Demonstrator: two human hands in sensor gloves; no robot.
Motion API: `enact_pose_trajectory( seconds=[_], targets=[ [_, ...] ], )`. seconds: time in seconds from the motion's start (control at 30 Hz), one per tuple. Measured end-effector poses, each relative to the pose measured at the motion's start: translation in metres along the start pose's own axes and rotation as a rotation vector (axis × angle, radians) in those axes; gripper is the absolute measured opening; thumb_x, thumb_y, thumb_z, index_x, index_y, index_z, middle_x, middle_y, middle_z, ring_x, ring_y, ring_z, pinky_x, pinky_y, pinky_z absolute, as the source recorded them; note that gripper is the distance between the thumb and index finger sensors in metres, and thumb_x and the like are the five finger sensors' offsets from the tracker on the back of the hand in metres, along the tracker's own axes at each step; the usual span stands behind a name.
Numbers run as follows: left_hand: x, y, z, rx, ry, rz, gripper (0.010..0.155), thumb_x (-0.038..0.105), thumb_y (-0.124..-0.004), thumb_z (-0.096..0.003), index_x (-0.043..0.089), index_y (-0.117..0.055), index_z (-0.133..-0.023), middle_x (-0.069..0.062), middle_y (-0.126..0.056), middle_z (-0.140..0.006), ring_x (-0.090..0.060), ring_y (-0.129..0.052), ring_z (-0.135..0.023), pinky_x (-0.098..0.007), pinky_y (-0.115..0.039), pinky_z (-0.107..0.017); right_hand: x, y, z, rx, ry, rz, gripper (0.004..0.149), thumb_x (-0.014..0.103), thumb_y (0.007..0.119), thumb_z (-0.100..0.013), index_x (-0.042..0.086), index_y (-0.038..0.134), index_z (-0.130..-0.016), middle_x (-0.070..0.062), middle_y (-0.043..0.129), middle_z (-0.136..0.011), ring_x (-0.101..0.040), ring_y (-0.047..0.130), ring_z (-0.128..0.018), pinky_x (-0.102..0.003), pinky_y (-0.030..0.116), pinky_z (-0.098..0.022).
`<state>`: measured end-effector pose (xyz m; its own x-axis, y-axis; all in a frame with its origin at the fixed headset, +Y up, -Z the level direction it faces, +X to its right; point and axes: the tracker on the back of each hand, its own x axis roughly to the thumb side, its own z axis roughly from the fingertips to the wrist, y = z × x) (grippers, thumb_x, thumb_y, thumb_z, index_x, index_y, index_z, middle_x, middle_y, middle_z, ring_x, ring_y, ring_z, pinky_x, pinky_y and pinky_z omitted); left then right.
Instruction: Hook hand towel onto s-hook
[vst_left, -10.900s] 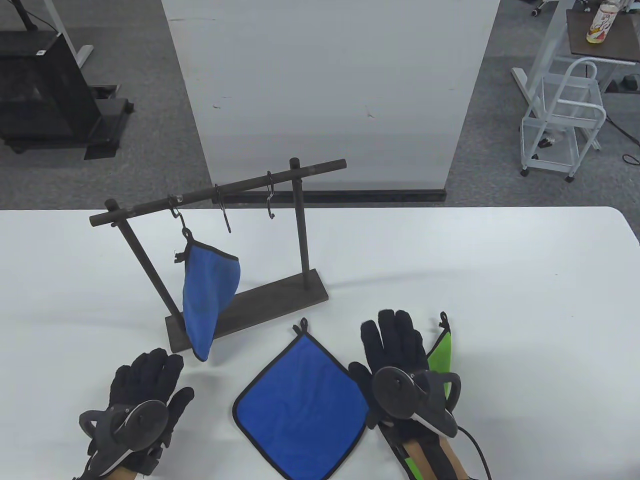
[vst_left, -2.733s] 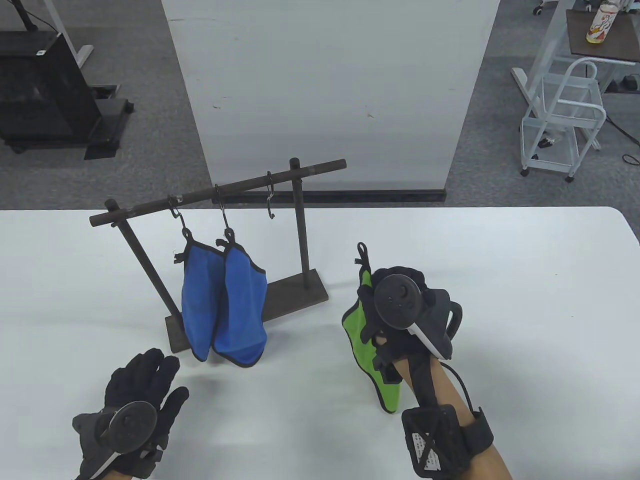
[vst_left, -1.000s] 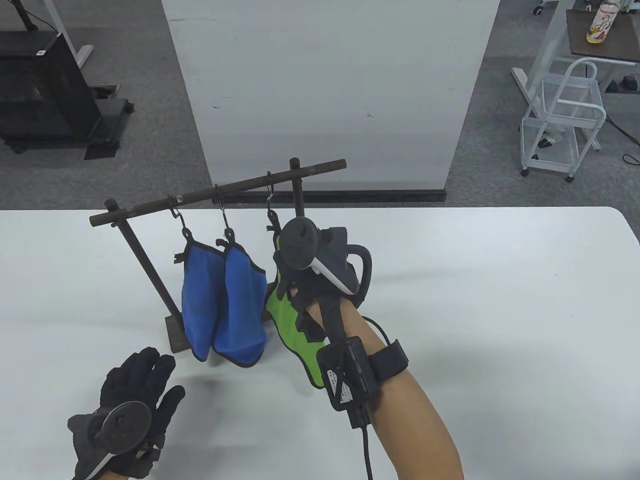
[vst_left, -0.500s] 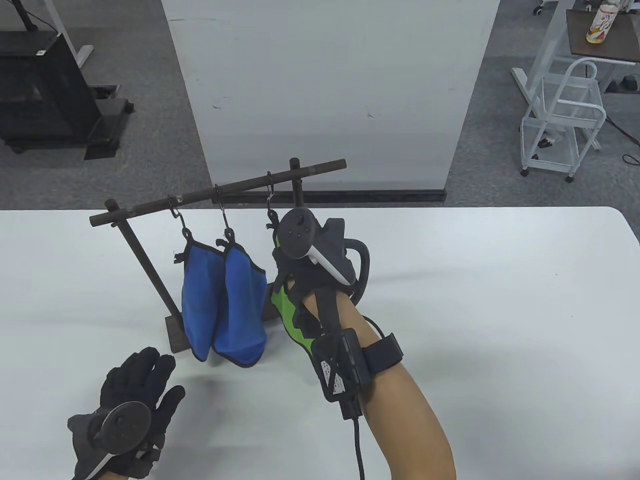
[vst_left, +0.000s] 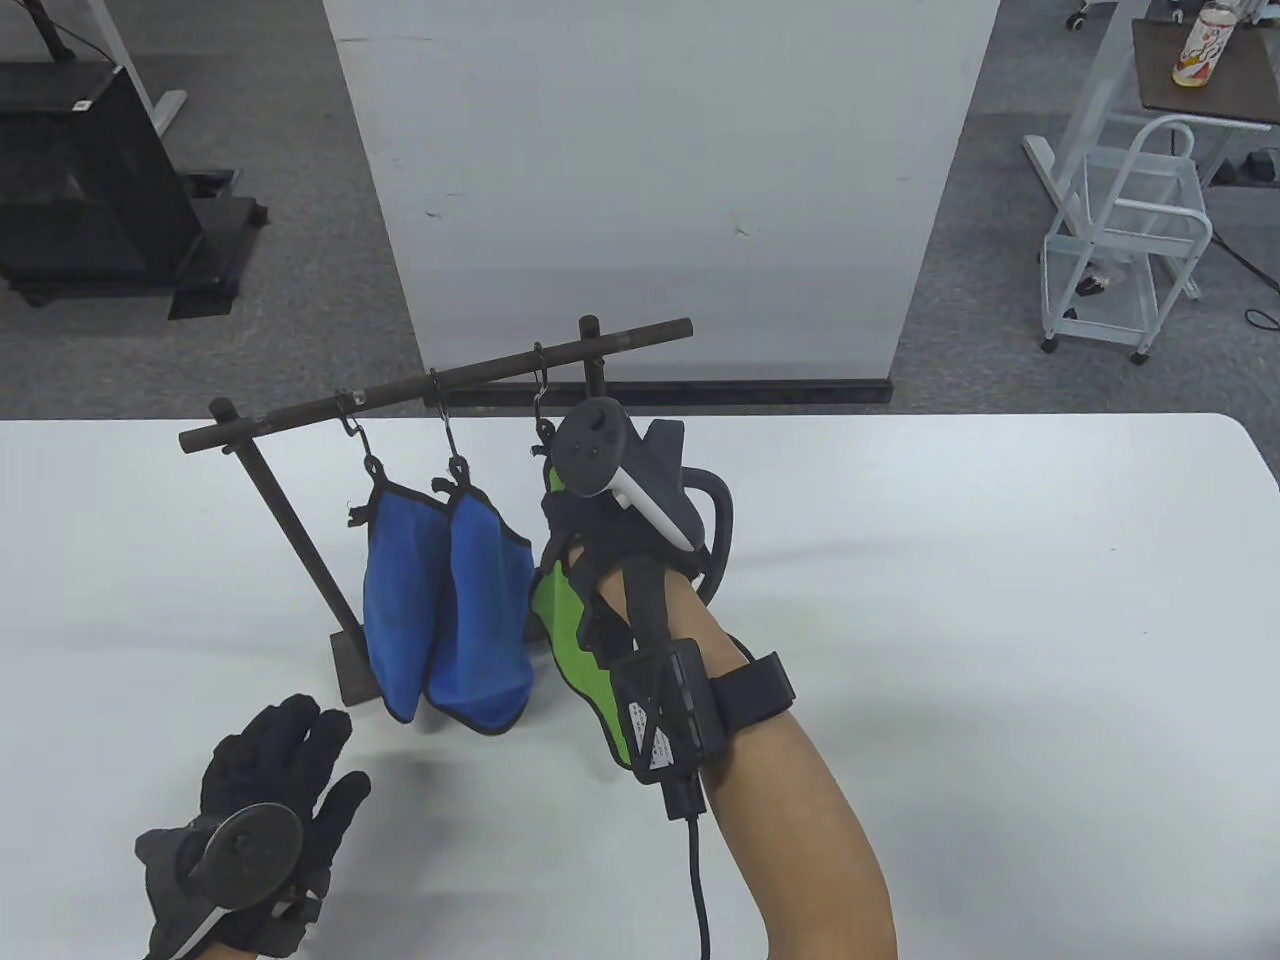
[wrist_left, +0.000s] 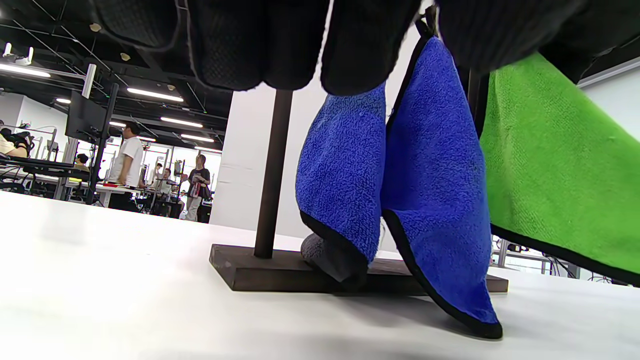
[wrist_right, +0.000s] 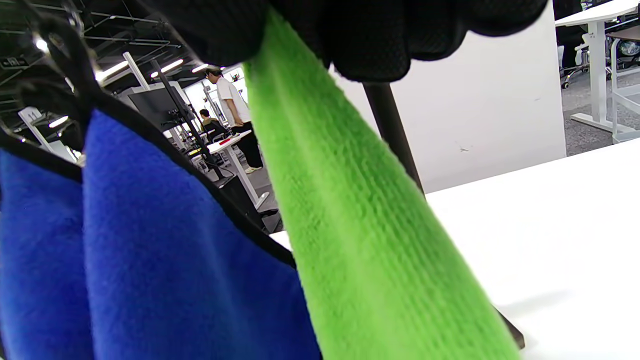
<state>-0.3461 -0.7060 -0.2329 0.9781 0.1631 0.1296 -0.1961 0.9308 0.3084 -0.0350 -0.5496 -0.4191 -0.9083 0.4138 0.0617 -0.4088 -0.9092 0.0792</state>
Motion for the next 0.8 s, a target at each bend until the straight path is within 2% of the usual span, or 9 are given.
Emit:
enact_pose_trajectory(
  seconds=[0.23,0.37,0.47,0.57,0.8],
  targets=[
    [0.001,0.000,0.000,0.000,-0.004,-0.003,0.065,0.058,-0.068,-0.0414,0.029,-0.066,-0.099,-0.006,-0.059,-0.112,-0.037,-0.066,-0.102,-0.062,-0.053,-0.075,-0.004,0.007,0.000,-0.019,0.000,-0.010,0.040,0.042,0.077,-0.047,0.015,0.076,-0.077,-0.016,0.078,-0.084,-0.045,0.069,-0.084,-0.055,0.064,-0.056],
    [0.001,0.000,0.000,-0.002,-0.006,-0.007,0.065,0.058,-0.068,-0.0414,0.029,-0.067,-0.099,-0.006,-0.059,-0.112,-0.037,-0.066,-0.102,-0.062,-0.053,-0.075,-0.008,0.008,0.011,-0.054,-0.040,-0.022,0.053,0.046,0.075,-0.047,0.013,0.069,-0.088,-0.019,0.071,-0.092,-0.048,0.062,-0.089,-0.059,0.060,-0.060],
    [0.001,0.000,0.000,0.000,-0.007,-0.010,0.065,0.058,-0.068,-0.0415,0.029,-0.066,-0.099,-0.005,-0.059,-0.112,-0.037,-0.065,-0.102,-0.062,-0.053,-0.075,-0.015,0.008,0.026,-0.091,-0.086,-0.015,0.061,0.048,0.073,-0.047,0.011,0.064,-0.095,-0.022,0.065,-0.098,-0.050,0.057,-0.093,-0.062,0.056,-0.062],
    [0.002,-0.001,0.000,0.000,-0.008,-0.017,0.065,0.058,-0.068,-0.0415,0.029,-0.066,-0.100,-0.006,-0.059,-0.112,-0.037,-0.065,-0.102,-0.062,-0.053,-0.075,-0.030,0.008,0.054,-0.156,-0.149,0.021,0.065,0.049,0.072,-0.048,0.011,0.059,-0.100,-0.023,0.059,-0.104,-0.051,0.053,-0.096,-0.063,0.055,-0.063],
    [0.004,-0.001,0.000,-0.001,-0.005,-0.035,0.066,0.058,-0.068,-0.0414,0.029,-0.064,-0.100,-0.006,-0.059,-0.112,-0.037,-0.065,-0.102,-0.062,-0.053,-0.075,-0.079,0.014,0.119,-0.346,-0.211,0.095,0.068,0.050,0.070,-0.048,0.012,0.056,-0.102,-0.022,0.055,-0.107,-0.051,0.051,-0.097,-0.064,0.054,-0.064]
  ],
)
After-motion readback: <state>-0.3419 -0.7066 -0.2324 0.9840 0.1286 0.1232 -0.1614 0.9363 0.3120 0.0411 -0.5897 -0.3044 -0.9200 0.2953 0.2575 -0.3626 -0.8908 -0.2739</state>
